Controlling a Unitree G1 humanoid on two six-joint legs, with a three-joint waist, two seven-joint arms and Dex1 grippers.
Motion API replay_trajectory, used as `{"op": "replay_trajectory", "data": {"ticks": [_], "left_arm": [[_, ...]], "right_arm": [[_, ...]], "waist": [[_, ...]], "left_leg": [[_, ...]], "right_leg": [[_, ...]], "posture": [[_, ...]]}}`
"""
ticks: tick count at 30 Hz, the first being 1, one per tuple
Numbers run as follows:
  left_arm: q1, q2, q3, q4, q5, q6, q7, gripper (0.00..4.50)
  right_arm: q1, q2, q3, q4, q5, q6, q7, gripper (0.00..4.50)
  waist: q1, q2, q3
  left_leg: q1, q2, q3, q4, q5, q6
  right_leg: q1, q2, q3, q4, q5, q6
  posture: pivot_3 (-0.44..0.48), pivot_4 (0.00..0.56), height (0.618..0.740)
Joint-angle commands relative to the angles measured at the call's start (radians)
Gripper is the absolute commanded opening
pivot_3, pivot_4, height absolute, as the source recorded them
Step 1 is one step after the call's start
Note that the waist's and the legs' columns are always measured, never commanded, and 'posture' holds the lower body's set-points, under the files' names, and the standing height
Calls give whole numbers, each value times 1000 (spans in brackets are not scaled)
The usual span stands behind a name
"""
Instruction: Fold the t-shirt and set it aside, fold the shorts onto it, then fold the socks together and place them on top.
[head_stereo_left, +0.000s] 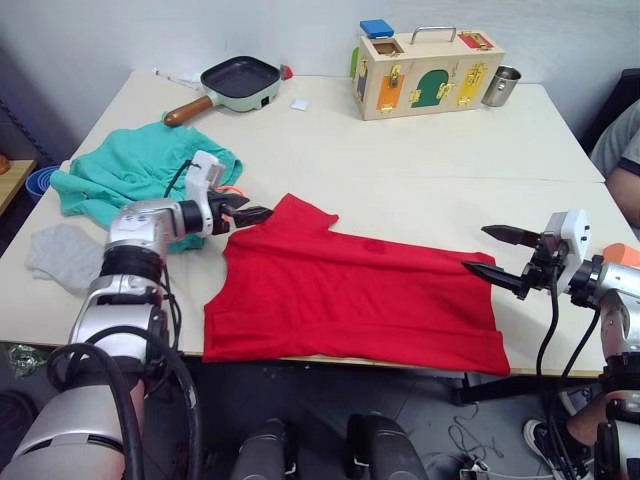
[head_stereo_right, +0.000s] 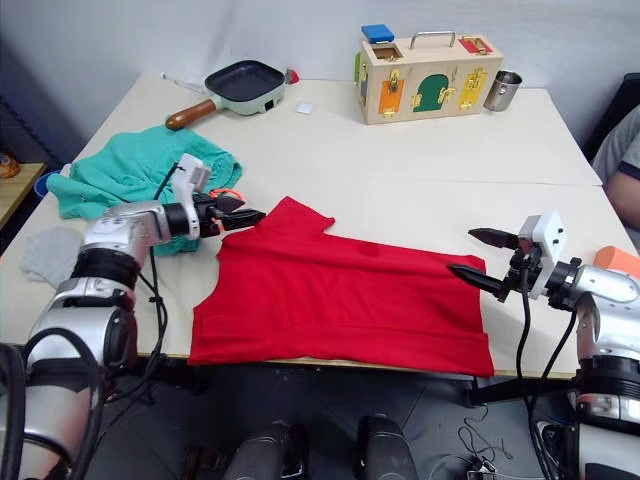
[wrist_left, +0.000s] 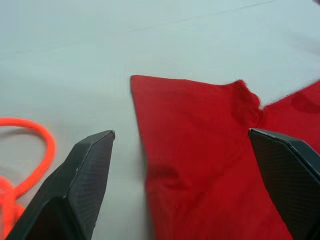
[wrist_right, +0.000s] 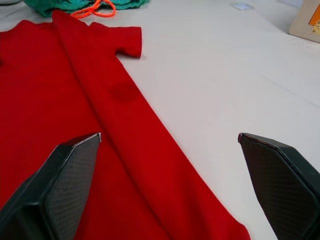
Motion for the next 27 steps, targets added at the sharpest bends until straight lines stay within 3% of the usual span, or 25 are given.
{"op": "replay_trajectory", "data": {"ticks": [1,4,8,11,24,27], "left_arm": [[-54,-25,2,74,31,-67,75,4470],[-68,-64,-14,131,75,-111,167,4470],[-69,-97,-29,164,107,-117,184,4470],[-62,-99,-35,173,131,-124,214,3908],[-19,-83,-13,165,133,-182,163,24],[-11,-73,1,156,121,-219,140,24]], "right_arm": [[17,11,-5,-82,33,14,-31,4500],[48,25,-5,-147,54,33,-45,4500],[73,24,-6,-187,65,44,-62,4500],[87,22,-13,-207,75,51,-73,4500],[124,21,-15,-226,95,50,-97,4500],[119,23,-13,-219,95,47,-98,4500]], "waist": [[-1,0,0],[-3,0,0],[-2,0,0],[-2,0,0],[0,0,0],[0,0,0]], "left_leg": [[0,0,0,0,0,0],[0,0,0,0,0,0],[0,0,0,0,0,0],[0,0,0,0,0,0],[0,0,0,0,0,0],[0,0,0,1,0,0]], "right_leg": [[0,0,0,0,0,0],[0,0,0,0,0,0],[0,0,0,0,0,0],[0,0,0,0,0,0],[0,0,0,0,0,0],[0,0,0,0,0,0]], "posture": [[0,150,740],[0,150,740],[0,150,740],[0,150,740],[0,150,740],[0,150,740]]}}
